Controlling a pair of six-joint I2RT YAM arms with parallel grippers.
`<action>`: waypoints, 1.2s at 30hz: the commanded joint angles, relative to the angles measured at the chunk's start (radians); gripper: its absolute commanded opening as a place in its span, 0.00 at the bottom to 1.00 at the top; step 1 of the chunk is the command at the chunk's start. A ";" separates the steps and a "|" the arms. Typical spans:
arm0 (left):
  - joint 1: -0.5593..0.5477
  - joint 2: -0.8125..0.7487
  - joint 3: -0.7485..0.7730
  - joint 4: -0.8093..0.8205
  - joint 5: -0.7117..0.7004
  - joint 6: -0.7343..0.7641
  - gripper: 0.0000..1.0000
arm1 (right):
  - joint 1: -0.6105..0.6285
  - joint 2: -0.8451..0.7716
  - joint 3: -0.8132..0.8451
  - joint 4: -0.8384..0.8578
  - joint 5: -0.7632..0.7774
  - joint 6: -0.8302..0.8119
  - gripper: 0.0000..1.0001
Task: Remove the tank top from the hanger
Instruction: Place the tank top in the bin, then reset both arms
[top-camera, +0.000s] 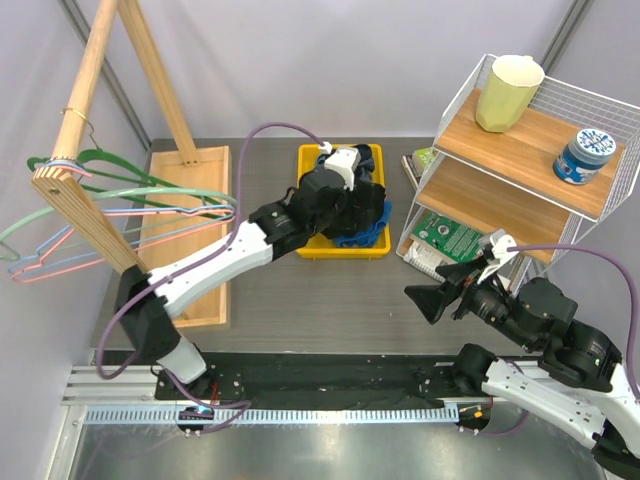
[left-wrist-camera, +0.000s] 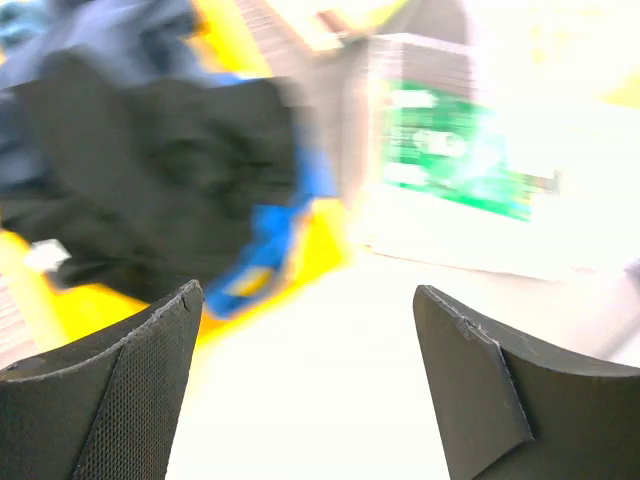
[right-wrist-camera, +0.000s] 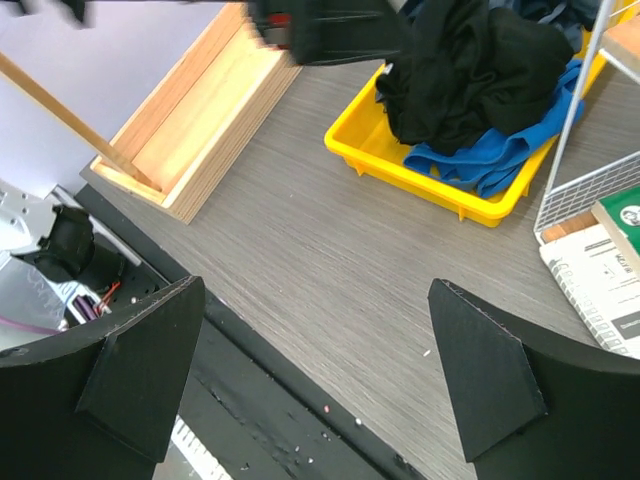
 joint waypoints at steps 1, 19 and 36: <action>-0.077 -0.133 -0.033 -0.023 0.206 -0.052 0.86 | 0.004 -0.007 0.066 -0.002 0.061 0.008 1.00; -0.148 -0.762 -0.819 0.464 0.504 -0.301 0.88 | 0.004 0.048 -0.061 0.240 0.139 0.091 1.00; -0.148 -1.467 -1.521 0.589 0.248 -0.485 0.99 | 0.003 -0.095 -0.814 0.967 0.032 0.409 1.00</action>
